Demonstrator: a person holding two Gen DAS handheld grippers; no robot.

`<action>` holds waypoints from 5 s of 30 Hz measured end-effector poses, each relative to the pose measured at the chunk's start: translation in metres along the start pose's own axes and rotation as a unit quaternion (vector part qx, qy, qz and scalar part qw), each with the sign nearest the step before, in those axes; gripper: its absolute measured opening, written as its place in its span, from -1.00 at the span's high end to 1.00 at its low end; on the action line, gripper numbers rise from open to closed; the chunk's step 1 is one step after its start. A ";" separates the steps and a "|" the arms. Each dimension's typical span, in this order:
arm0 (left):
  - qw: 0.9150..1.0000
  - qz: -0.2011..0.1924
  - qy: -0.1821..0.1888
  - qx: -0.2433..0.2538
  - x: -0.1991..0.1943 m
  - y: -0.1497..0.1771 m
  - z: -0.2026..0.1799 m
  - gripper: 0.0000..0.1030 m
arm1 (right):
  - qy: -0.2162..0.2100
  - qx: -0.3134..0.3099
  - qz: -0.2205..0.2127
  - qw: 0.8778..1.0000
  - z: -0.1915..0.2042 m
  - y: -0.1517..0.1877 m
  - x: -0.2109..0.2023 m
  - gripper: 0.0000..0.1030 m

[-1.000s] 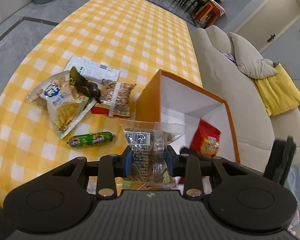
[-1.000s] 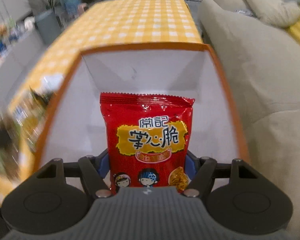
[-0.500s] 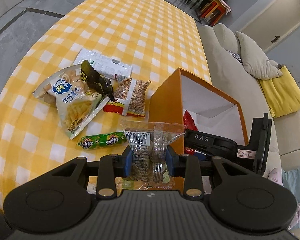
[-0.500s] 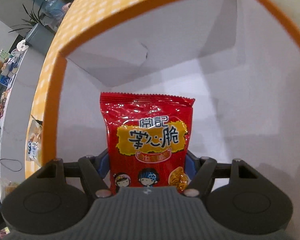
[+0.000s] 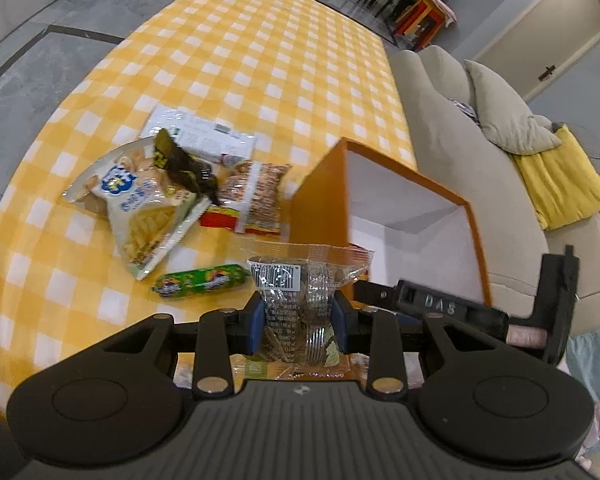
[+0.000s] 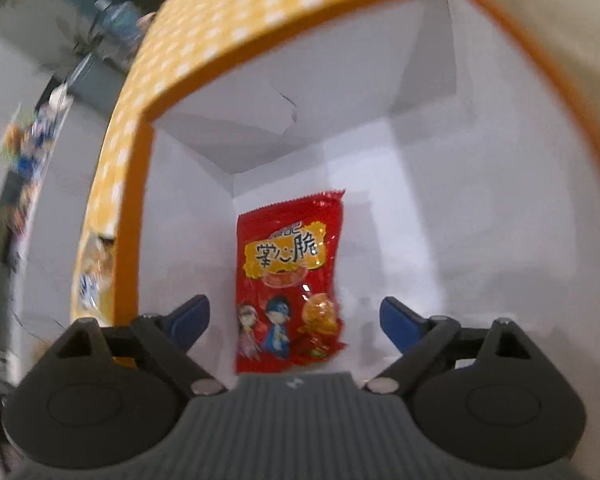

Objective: Organize snacks
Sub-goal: 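Lower the red bag into the box and open the right tool, then lower the clear biscuit bag into the box and open the left tool, then reach the right tool to the clear bag of white balls and grasp it, then carry the white-ball bag to the box while the left tool grasps the green sausage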

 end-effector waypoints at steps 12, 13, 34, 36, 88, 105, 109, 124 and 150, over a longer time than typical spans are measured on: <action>0.999 0.034 0.006 0.039 0.013 0.033 -0.074 0.26 | -0.012 -0.064 -0.138 0.988 -0.013 0.008 -0.127 -0.83; 0.998 0.041 0.006 0.039 0.020 0.037 -0.079 0.26 | -0.014 -0.069 -0.144 0.987 -0.017 0.008 -0.133 -0.83; 0.965 0.224 -0.109 0.078 0.169 0.079 -0.105 0.25 | -0.024 -0.018 -0.163 0.986 -0.080 0.002 -0.137 -0.83; 0.965 0.223 -0.115 0.078 0.169 0.080 -0.106 0.25 | -0.019 -0.021 -0.161 0.987 -0.080 0.002 -0.135 -0.83; 0.976 -0.062 -0.210 -0.001 -0.077 0.015 0.046 -0.63 | -0.017 -0.218 -0.207 0.954 0.123 0.074 -0.164 -0.72; 0.989 -0.025 -0.119 -0.085 -0.062 0.005 0.134 -0.63 | 0.096 -0.310 -0.179 0.929 0.200 0.190 -0.005 -0.52; 0.988 -0.015 -0.119 -0.094 -0.058 0.005 0.140 -0.63 | 0.107 -0.280 -0.144 0.943 0.186 0.188 0.022 -0.44; 0.989 0.011 -0.109 -0.097 -0.047 0.004 0.140 -0.63 | 0.114 -0.274 -0.113 0.948 0.181 0.192 0.050 -0.03; 0.991 -0.040 -0.104 -0.076 -0.065 -0.006 0.146 -0.59 | -0.010 -0.231 -0.179 0.956 0.190 0.157 -0.024 0.06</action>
Point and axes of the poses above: each gripper's, at about its wrist camera, not at the fingertips, and x roughly the way its jaws point, z to its left, y to its underside, the point moved 2 cm from there along x, roughly the way its jaws point, and after that the axes turned 6 degrees about -x, right-handed, at the moved point
